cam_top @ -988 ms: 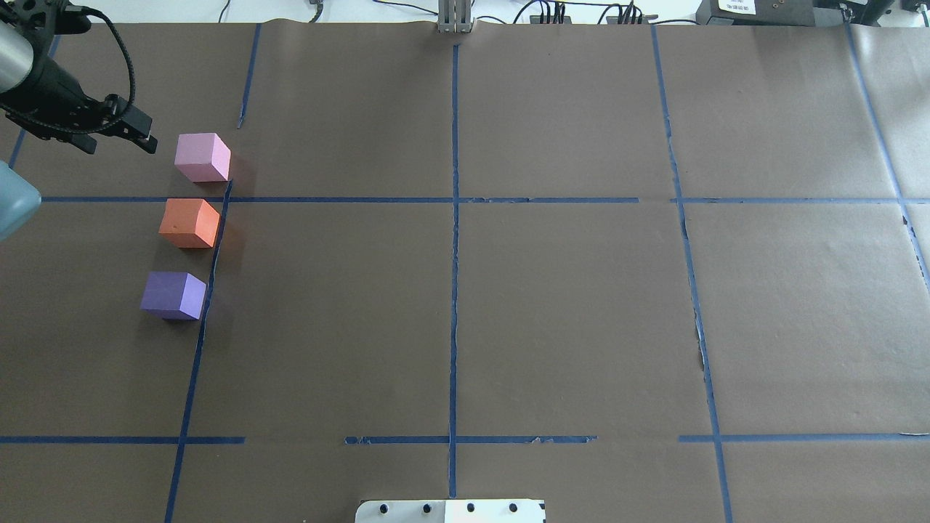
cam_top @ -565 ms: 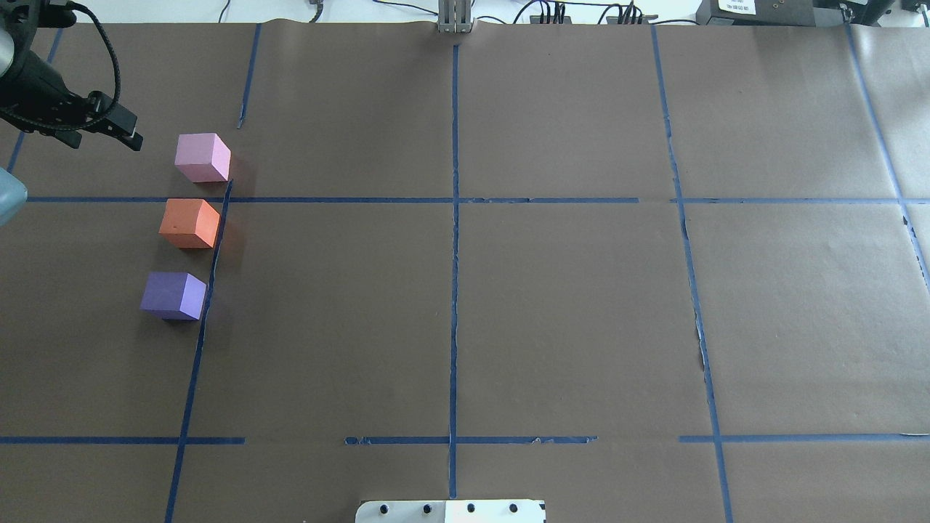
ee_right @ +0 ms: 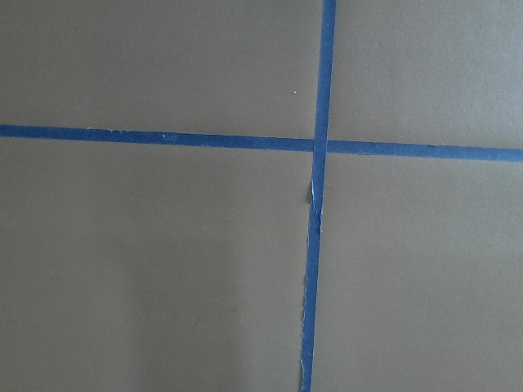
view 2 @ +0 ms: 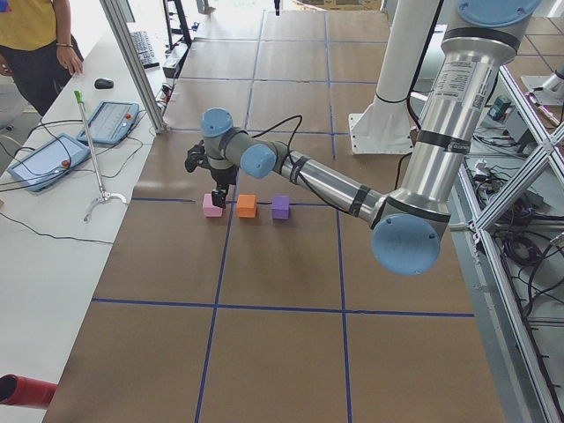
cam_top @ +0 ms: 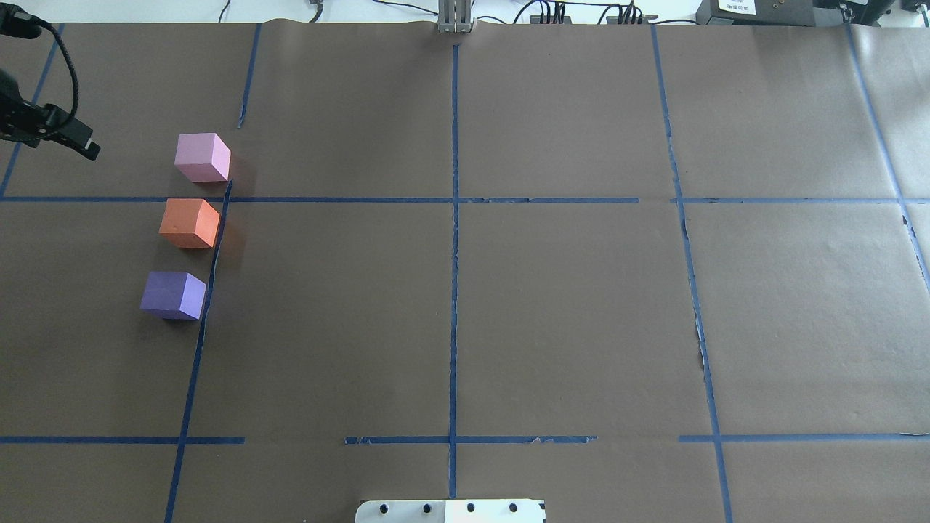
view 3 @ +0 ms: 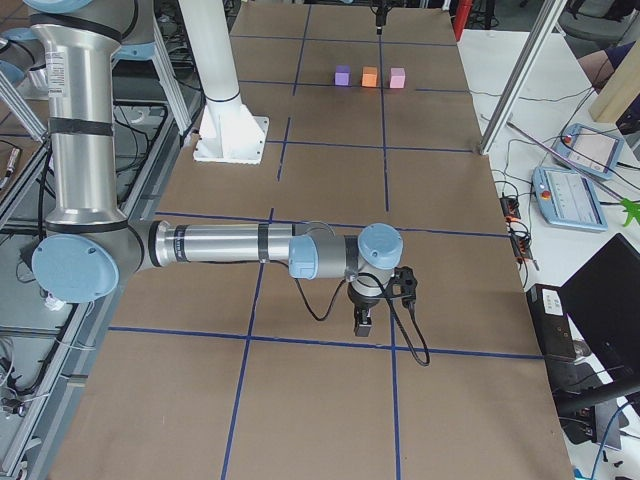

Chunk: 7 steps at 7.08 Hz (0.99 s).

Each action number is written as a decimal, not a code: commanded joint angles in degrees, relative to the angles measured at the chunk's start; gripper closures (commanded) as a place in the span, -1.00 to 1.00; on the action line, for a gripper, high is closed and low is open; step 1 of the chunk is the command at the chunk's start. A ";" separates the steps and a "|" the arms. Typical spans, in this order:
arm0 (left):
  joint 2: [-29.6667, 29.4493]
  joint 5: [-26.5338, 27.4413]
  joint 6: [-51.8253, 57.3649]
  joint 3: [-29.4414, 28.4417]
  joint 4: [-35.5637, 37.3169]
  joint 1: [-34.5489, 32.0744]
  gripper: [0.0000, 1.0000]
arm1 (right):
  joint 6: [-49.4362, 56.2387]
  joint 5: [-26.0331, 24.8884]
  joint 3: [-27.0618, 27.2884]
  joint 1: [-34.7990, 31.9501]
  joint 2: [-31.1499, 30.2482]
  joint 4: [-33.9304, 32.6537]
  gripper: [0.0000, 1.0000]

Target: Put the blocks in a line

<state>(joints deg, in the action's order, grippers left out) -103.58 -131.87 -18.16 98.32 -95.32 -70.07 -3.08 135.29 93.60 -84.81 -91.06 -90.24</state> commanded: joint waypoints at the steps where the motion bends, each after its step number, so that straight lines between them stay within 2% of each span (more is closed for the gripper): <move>1: 2.76 -0.31 11.60 -4.08 -0.22 -7.24 -1.00 | 0.00 -0.02 0.00 0.00 0.00 -0.03 -1.00; 2: 3.29 -3.45 14.79 -6.62 0.04 -10.84 -1.00 | 0.00 -0.02 0.00 0.00 0.00 -0.03 -1.00; 3: 4.34 -4.17 18.74 -8.83 0.05 -13.93 -0.99 | 0.00 -0.02 0.00 0.00 0.00 -0.03 -1.00; 7: 5.58 -3.66 24.39 -13.14 0.14 -19.39 -0.99 | 0.00 -0.02 0.00 0.00 0.00 0.06 -1.00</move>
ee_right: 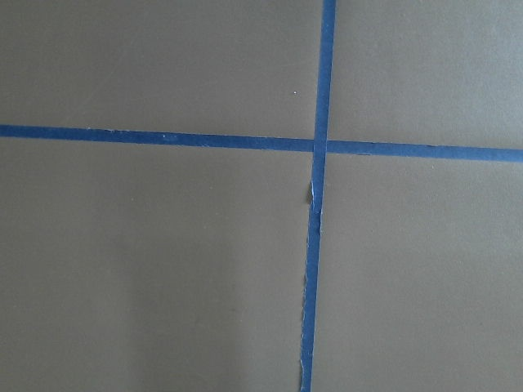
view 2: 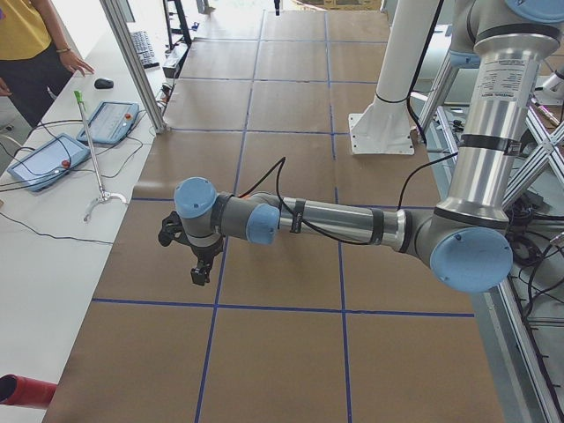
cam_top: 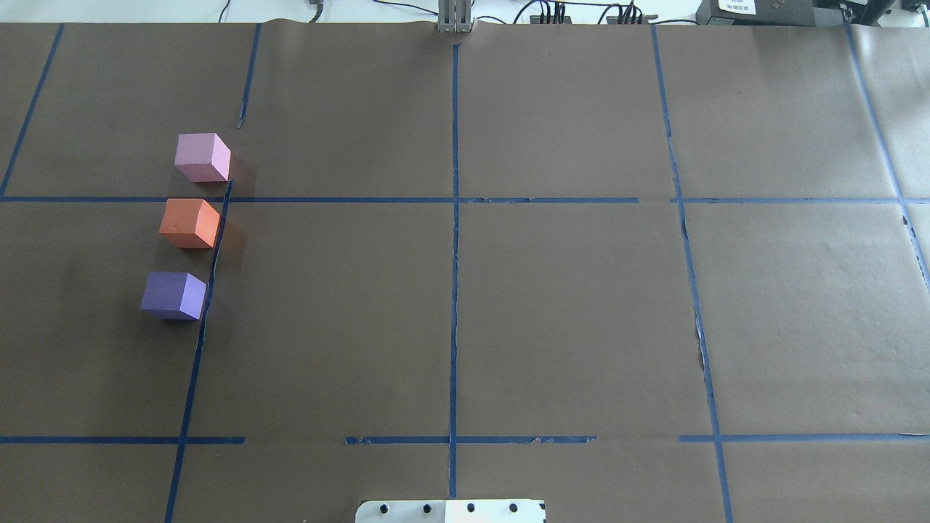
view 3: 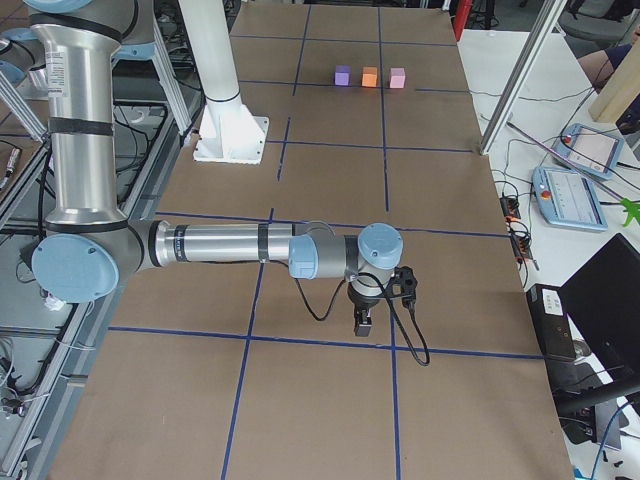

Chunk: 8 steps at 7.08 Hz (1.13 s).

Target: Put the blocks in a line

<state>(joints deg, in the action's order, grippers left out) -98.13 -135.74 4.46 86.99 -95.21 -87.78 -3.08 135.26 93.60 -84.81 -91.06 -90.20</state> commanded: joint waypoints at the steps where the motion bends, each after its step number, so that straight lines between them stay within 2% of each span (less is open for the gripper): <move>1: 0.22 0.30 1.87 -2.00 0.11 -1.87 -0.99 | 0.00 0.00 0.00 0.00 0.00 -0.06 -1.00; 3: 2.14 0.30 2.92 -2.00 -0.24 -2.22 -1.00 | 0.00 0.00 0.00 0.00 0.00 0.03 -1.00; 8: 2.24 0.30 2.58 -1.74 -0.16 -2.48 -1.00 | 0.00 0.00 0.00 0.00 0.00 0.02 -1.00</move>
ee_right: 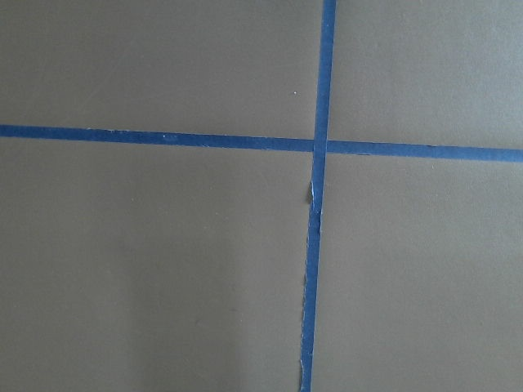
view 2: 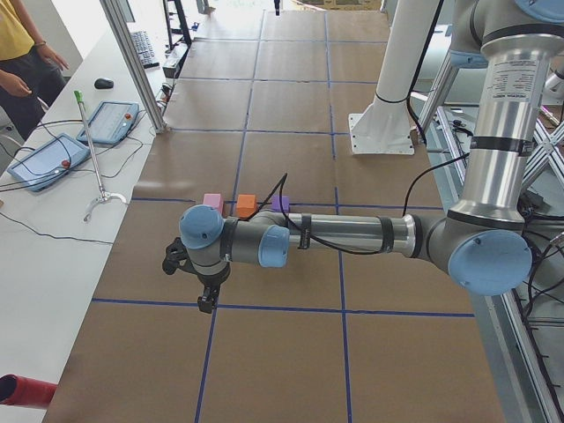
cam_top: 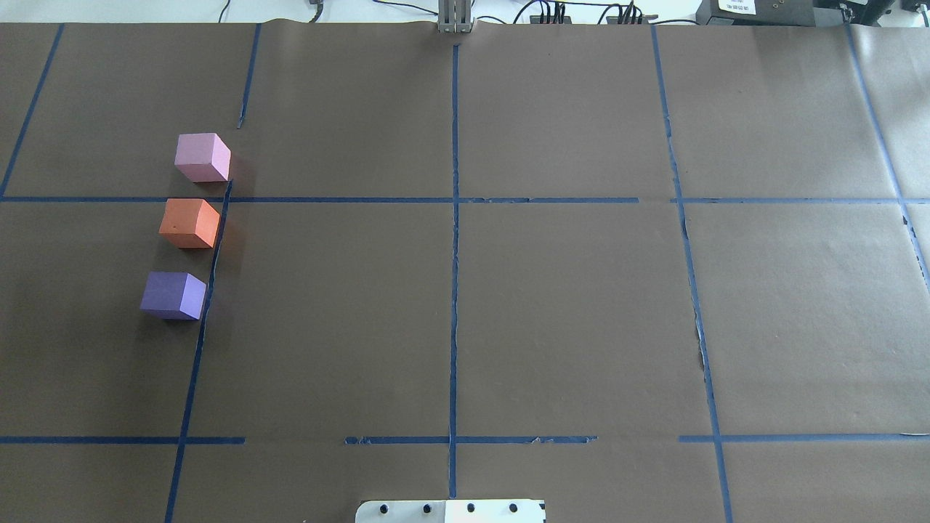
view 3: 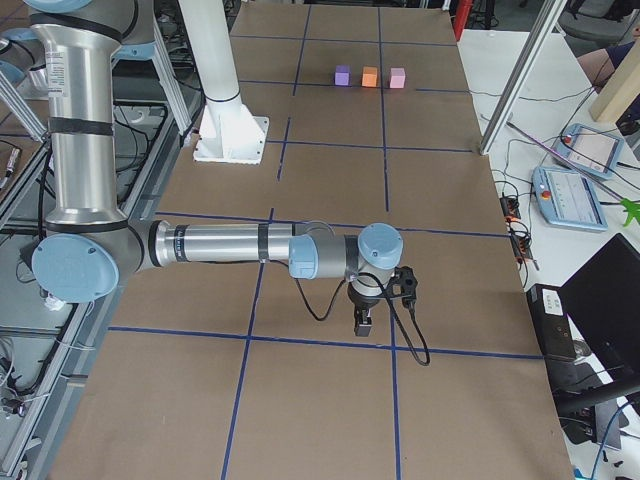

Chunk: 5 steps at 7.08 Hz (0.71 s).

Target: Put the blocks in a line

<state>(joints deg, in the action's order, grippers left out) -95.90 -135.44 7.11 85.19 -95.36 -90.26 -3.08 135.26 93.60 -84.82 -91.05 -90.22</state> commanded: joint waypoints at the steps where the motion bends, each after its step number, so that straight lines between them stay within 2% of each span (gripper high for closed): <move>1: 0.01 0.00 -0.17 0.07 0.00 -0.01 -1.00 | 0.00 0.00 0.00 0.00 0.00 0.04 -1.00; 5: -0.08 0.09 -0.34 0.33 0.00 -0.88 -1.00 | 0.00 0.00 0.00 0.00 0.00 0.04 -1.00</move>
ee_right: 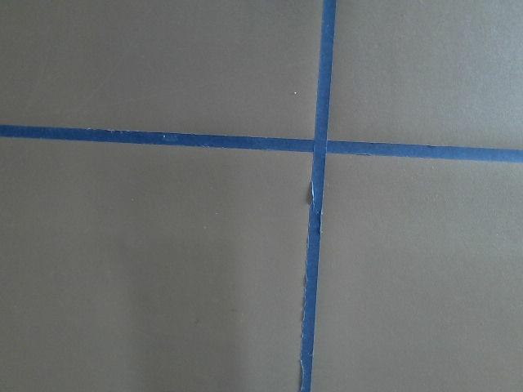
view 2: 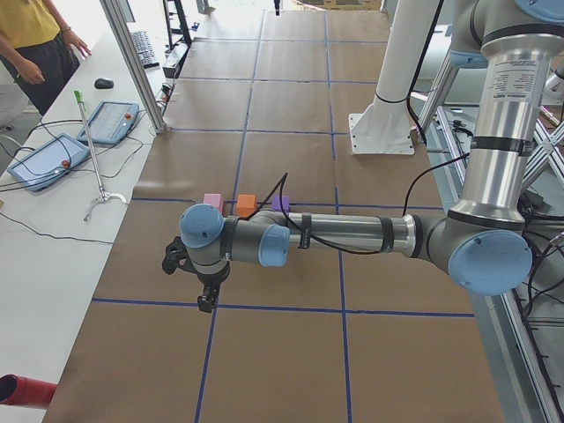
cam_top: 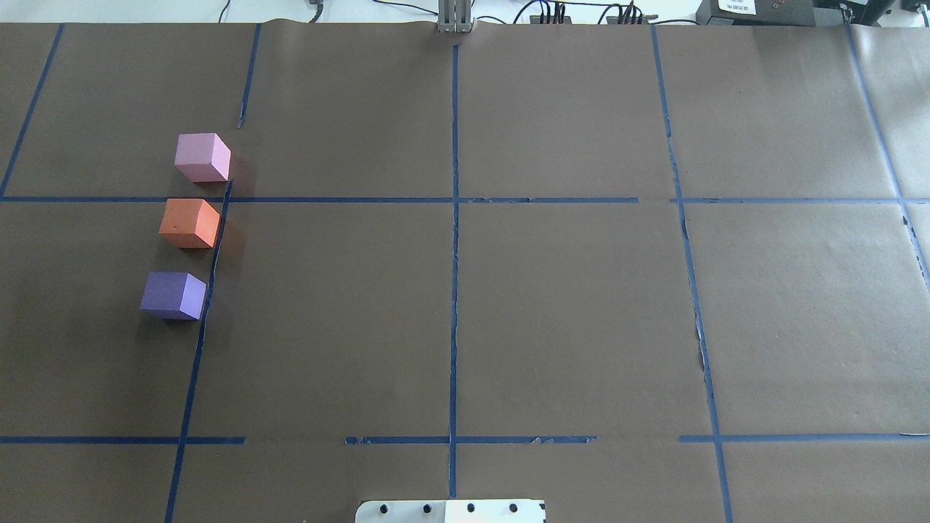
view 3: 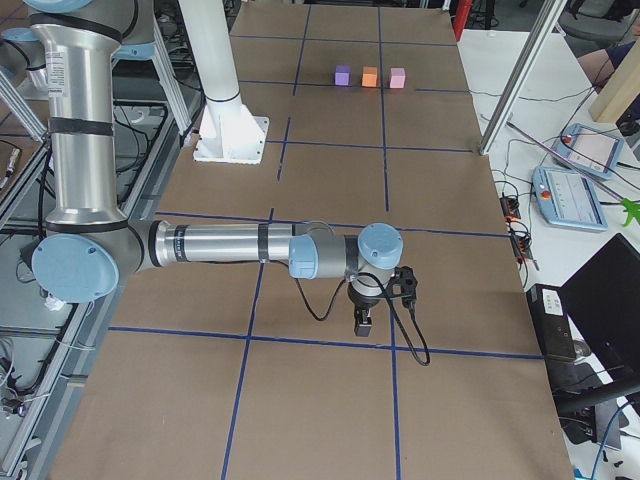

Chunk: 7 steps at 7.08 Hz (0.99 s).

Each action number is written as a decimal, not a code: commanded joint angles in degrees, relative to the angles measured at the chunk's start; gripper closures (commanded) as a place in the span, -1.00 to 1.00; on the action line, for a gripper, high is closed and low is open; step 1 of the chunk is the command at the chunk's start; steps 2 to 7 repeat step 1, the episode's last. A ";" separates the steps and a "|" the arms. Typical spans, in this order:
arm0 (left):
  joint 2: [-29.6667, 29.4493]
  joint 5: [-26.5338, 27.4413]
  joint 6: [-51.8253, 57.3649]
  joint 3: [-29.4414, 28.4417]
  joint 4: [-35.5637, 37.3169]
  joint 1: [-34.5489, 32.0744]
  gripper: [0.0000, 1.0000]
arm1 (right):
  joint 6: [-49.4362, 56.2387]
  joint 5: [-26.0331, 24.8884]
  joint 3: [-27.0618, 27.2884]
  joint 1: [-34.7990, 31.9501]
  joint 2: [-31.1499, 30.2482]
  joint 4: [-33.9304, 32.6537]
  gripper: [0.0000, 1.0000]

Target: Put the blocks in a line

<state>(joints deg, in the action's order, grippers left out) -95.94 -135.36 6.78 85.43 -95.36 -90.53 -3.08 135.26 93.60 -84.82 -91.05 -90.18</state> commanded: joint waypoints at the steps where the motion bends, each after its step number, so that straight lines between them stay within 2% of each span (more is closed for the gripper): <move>1: 0.05 0.01 0.07 0.18 0.00 -0.61 -1.00 | 0.00 0.00 0.00 0.00 0.00 -0.09 -1.00; 7: 0.05 0.01 0.07 0.18 0.00 -0.61 -1.00 | 0.00 0.00 0.00 0.00 0.00 -0.09 -1.00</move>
